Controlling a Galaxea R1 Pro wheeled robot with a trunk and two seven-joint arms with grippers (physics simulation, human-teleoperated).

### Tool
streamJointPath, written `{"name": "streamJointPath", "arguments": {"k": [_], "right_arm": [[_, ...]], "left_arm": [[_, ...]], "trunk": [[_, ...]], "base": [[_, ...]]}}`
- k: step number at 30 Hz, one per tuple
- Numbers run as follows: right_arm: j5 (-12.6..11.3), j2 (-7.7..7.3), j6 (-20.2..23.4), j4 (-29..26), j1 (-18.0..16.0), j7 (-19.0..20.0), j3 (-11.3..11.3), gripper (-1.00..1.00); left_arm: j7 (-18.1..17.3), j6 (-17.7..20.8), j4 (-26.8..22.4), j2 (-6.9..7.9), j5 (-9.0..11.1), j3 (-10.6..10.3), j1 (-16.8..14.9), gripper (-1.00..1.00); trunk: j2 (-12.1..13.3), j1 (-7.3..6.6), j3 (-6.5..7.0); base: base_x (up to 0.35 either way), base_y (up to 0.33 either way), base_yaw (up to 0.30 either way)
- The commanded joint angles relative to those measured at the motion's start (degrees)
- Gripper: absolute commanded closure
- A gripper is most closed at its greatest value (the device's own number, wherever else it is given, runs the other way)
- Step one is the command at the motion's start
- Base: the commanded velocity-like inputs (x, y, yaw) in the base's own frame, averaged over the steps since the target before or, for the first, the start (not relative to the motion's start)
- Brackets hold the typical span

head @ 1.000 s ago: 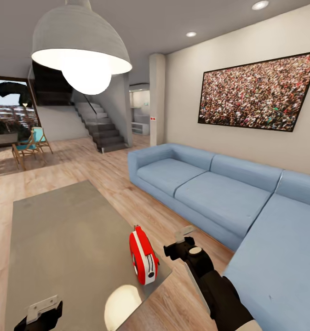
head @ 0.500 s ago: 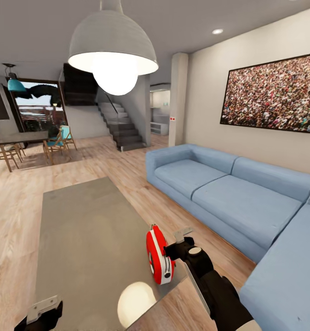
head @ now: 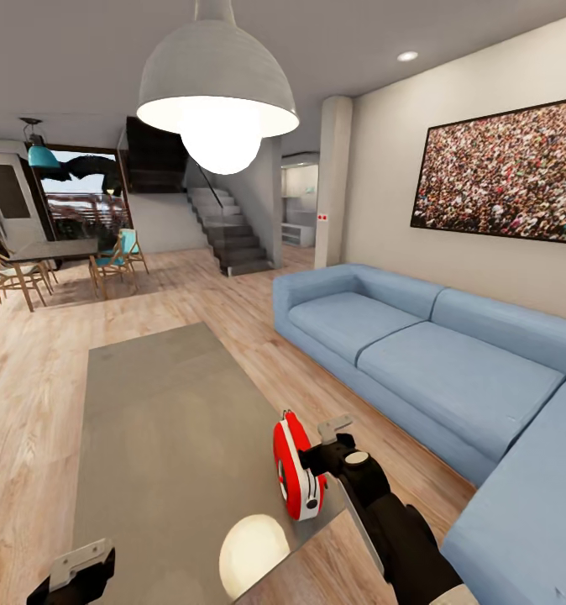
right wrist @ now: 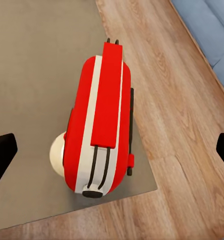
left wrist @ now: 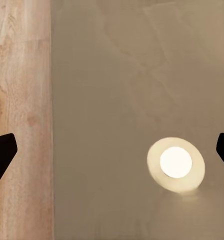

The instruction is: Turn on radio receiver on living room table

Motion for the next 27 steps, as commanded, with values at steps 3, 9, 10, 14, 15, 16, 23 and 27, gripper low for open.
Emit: {"name": "streamJointPath", "arguments": {"k": [3,9,10,14,15,16,23,27], "right_arm": [[-0.32,0.28,0.62,0.28,-0.59,-0.12,-0.1,-1.0],[-0.24,0.34,0.92,2.74,-2.18,-0.55,-0.26,-1.0],[-0.24,0.34,1.1,3.58,-2.76,-0.55,-0.27,-1.0],[-0.39,0.34,6.51,7.94,-8.46,-0.02,-0.25,-1.0],[-0.41,0.34,7.0,8.15,-8.81,0.03,-0.23,-1.0],[-0.43,0.34,7.32,8.28,-9.03,0.12,-0.25,-1.0],[-2.07,0.32,7.85,8.39,-9.41,7.49,-0.2,-1.0],[-2.11,0.3,7.88,8.41,-9.42,9.01,-0.2,-1.0]], "left_arm": [[0.04,-0.41,0.0,-0.07,0.01,0.0,0.0,-1.0],[0.01,-0.49,0.0,-0.1,0.05,0.0,0.0,-1.0],[0.01,-0.49,0.0,-0.11,0.06,0.0,0.0,-1.0],[0.0,-0.85,0.0,-0.15,0.04,-0.05,0.0,-1.0],[0.0,-0.99,0.0,-0.13,0.03,-0.05,0.0,-1.0],[0.0,-1.09,0.0,-0.1,0.02,-0.04,0.0,-1.0],[0.01,-1.21,0.0,-0.14,0.03,-0.03,0.0,-1.0],[0.0,-1.2,0.0,-0.16,0.07,-0.05,0.0,-1.0]], "trunk": [[0.0,0.0,0.0],[0.0,0.0,0.0],[0.0,0.0,0.0],[0.0,0.0,0.0],[0.0,0.0,0.0],[0.0,0.0,0.0],[0.0,0.0,0.0],[0.0,0.0,0.0]], "base": [[0.0,0.0,0.0],[0.0,0.0,0.0],[0.0,0.0,0.0],[0.0,0.0,0.0],[0.0,0.0,0.0],[0.0,0.0,0.0],[0.0,0.0,0.0],[0.0,0.0,0.0]]}}
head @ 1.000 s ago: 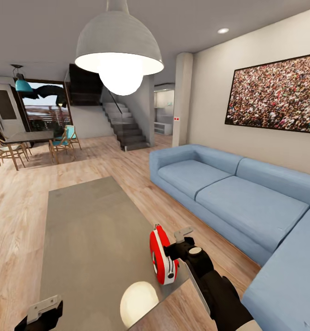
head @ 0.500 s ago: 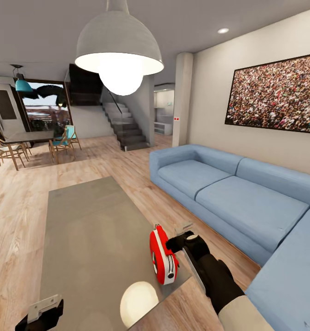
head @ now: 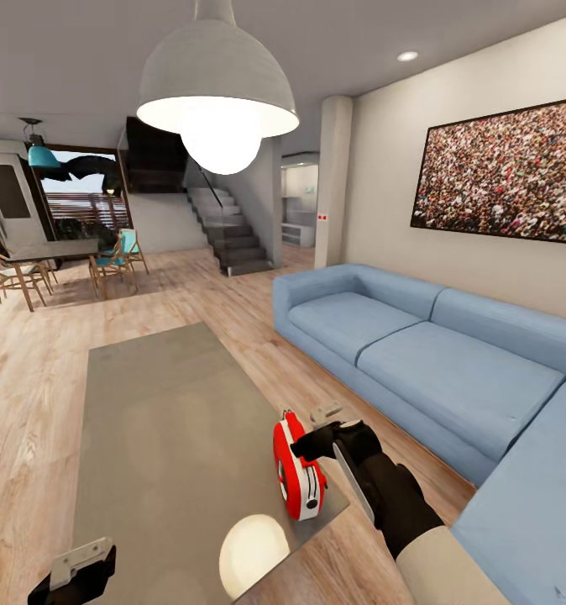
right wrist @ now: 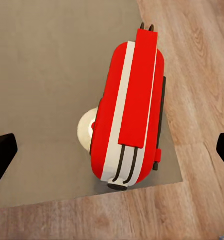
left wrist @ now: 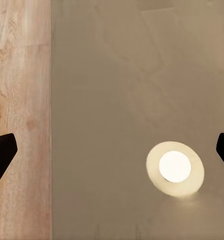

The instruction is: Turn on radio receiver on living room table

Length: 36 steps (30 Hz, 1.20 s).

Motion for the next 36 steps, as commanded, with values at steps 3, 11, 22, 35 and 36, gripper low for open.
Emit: {"name": "streamJointPath", "arguments": {"k": [3,11,22,35,36], "right_arm": [[-0.05,-0.03,-0.03,-0.02,0.0,0.17,0.0,-1.0],[0.17,-0.33,-0.41,-0.19,0.0,-0.47,-0.18,-1.0],[0.26,-0.43,-0.62,-0.34,0.0,-4.02,-5.57,-1.0],[0.38,-0.45,-0.61,-0.53,0.0,-3.57,-9.12,-1.0],[0.38,-0.44,-0.61,-0.52,0.0,-3.56,-9.11,-1.0]], "left_arm": [[0.0,0.0,0.01,0.02,-0.01,0.0,0.0,-1.0],[0.0,-0.01,0.01,0.0,-0.05,0.03,0.0,-1.0],[0.05,0.0,0.02,-0.01,-0.06,0.02,0.0,-1.0],[0.04,-0.07,0.01,-0.01,-0.06,0.04,0.0,-1.0],[0.07,-0.07,0.01,-0.01,-0.06,0.04,0.0,-1.0]], "trunk": [[0.0,0.0,0.0],[0.0,0.0,0.0],[0.0,0.0,0.0],[0.0,0.0,0.0],[0.0,0.0,0.0]], "base": [[0.0,0.025,0.0],[0.0,0.066,0.0],[0.0,0.002,0.0],[0.0,0.0,0.0],[0.0,0.0,0.0]]}}
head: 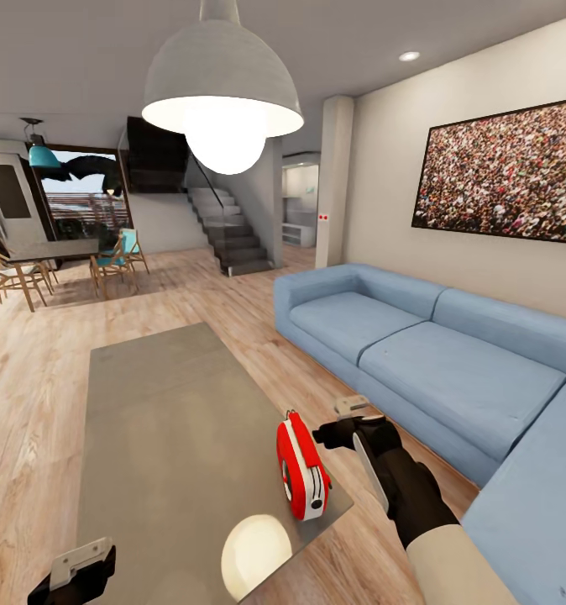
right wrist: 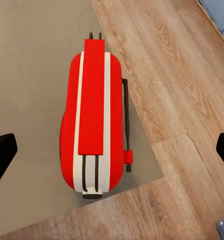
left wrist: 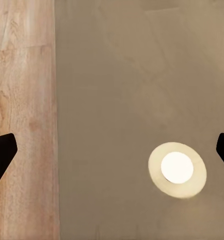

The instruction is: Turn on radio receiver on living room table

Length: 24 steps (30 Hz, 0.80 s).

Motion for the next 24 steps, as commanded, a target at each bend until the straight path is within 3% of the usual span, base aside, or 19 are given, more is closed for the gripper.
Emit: {"name": "streamJointPath", "arguments": {"k": [1,6,11,20,24], "right_arm": [[0.0,0.01,0.0,0.01,0.0,0.02,0.02,-1.0],[0.0,0.03,0.0,0.02,0.0,-0.03,0.2,-1.0],[0.05,0.03,-0.03,0.02,0.0,-0.24,2.67,-1.0],[0.08,0.03,-0.02,0.02,0.0,-0.31,2.95,-1.0],[0.04,0.03,-0.02,0.06,0.0,-0.31,2.95,-1.0]], "left_arm": [[0.0,0.0,0.0,-0.03,0.0,-0.01,0.0,-1.0],[0.1,0.04,-0.01,-0.01,0.0,-0.02,0.0,-1.0],[0.11,0.07,0.01,0.08,0.0,-0.04,0.0,-1.0],[0.11,0.07,0.02,0.04,0.0,-0.05,0.0,-1.0],[0.11,0.11,0.01,0.06,0.0,-0.07,0.0,-1.0]], "trunk": [[0.0,0.0,0.0],[0.0,0.0,0.0],[0.0,0.0,0.0],[0.0,0.0,0.0],[0.0,0.0,0.0]], "base": [[0.0,0.0,0.0],[0.0,0.006,0.0],[0.032,0.12,0.0],[0.011,0.01,0.0],[0.203,0.0,0.0]]}}
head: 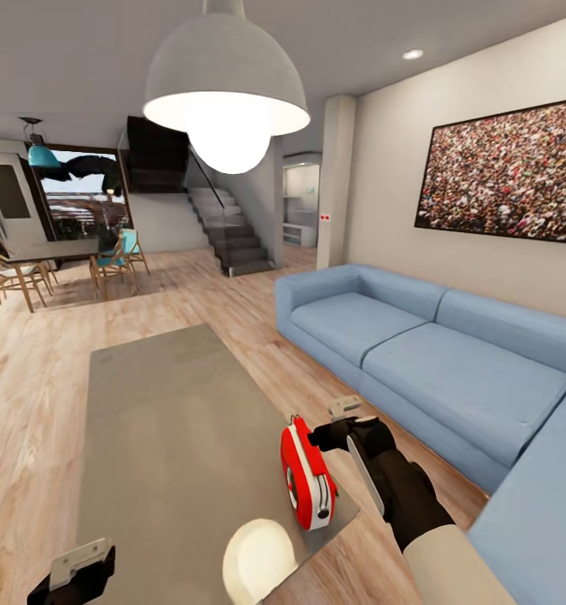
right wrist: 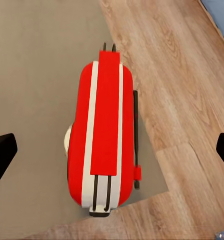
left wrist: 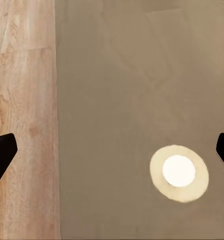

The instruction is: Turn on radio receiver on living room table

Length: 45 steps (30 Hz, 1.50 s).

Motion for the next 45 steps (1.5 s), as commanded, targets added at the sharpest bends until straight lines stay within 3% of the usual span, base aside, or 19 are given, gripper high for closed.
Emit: {"name": "streamJointPath", "arguments": {"k": [1,10,16,20,45], "right_arm": [[-0.02,0.0,-0.01,0.05,0.0,0.0,0.0,-1.0],[-0.2,0.0,0.15,0.22,0.0,0.26,0.11,-1.0],[-0.61,0.02,0.86,0.61,0.0,0.09,4.33,-1.0],[-0.58,0.01,0.82,0.66,0.0,0.15,5.38,-1.0],[-0.31,0.0,0.56,0.67,0.0,0.06,5.46,-1.0]], "left_arm": [[0.0,-0.01,0.02,-0.02,0.0,0.0,0.0,-1.0],[0.0,-0.03,0.06,-0.06,-0.01,-0.01,0.0,-1.0],[0.0,-0.03,0.06,-0.06,-0.01,-0.01,0.0,-1.0],[0.0,-0.03,0.06,-0.06,-0.03,-0.01,0.0,-1.0],[0.0,-0.06,0.06,-0.12,-0.02,-0.01,0.0,-1.0]], "trunk": [[0.0,0.0,0.0],[0.0,0.0,0.0],[0.0,0.0,0.0],[0.0,0.0,0.0],[0.0,0.0,0.0]], "base": [[0.168,0.0,0.0],[0.032,0.0,0.0],[0.0,0.0,0.0],[0.0,0.0,0.0],[0.047,0.0,0.0]]}}
